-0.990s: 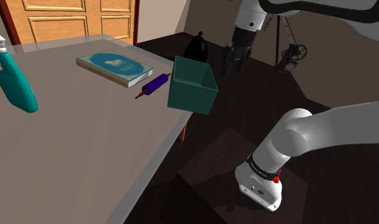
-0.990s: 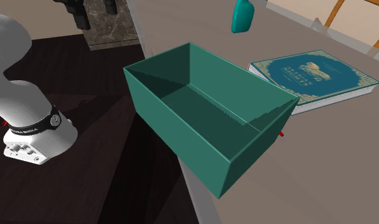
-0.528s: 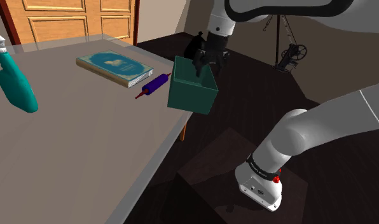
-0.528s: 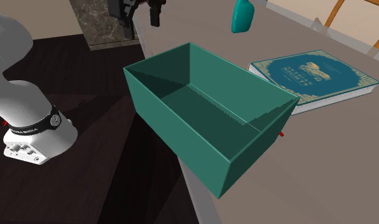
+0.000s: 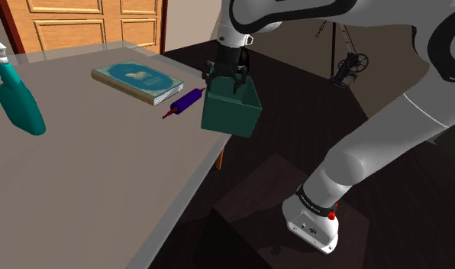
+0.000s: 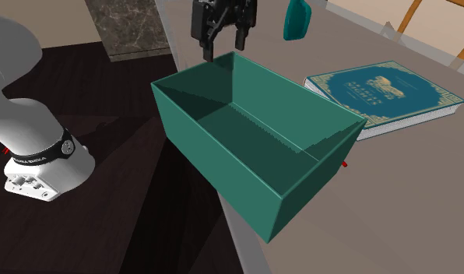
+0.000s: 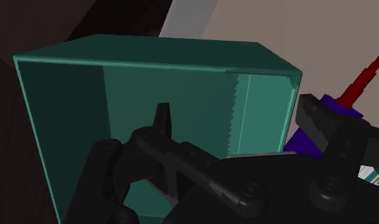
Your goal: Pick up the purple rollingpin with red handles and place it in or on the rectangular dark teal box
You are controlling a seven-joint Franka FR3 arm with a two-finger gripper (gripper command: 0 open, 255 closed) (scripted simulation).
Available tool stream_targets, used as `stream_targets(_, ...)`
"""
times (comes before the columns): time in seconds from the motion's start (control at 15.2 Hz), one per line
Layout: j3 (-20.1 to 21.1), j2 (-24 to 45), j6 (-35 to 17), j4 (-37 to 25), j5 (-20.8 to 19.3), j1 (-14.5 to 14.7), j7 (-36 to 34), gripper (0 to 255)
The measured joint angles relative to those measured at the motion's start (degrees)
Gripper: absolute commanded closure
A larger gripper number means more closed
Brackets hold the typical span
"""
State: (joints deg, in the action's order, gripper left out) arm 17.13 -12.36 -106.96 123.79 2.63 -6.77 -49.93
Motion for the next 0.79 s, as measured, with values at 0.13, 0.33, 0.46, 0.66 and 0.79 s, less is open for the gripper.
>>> stream_targets(0.13, 0.9, 4.5, -1.4, -2.9, -1.3, -0.5, -5.1, 0)
stream_targets(0.33, 1.6, 12.1, -2.7, -8.8, -3.8, -0.9, -12.7, 0)
stream_targets(0.46, 1.6, 16.7, -3.0, -12.7, -5.4, -0.8, -17.6, 0)
stream_targets(0.66, 0.7, 23.4, 0.4, -18.8, -7.8, -0.6, -24.0, 0)
stream_targets(0.79, 0.2, 27.8, 7.1, -24.3, -9.2, 0.2, -28.6, 0)
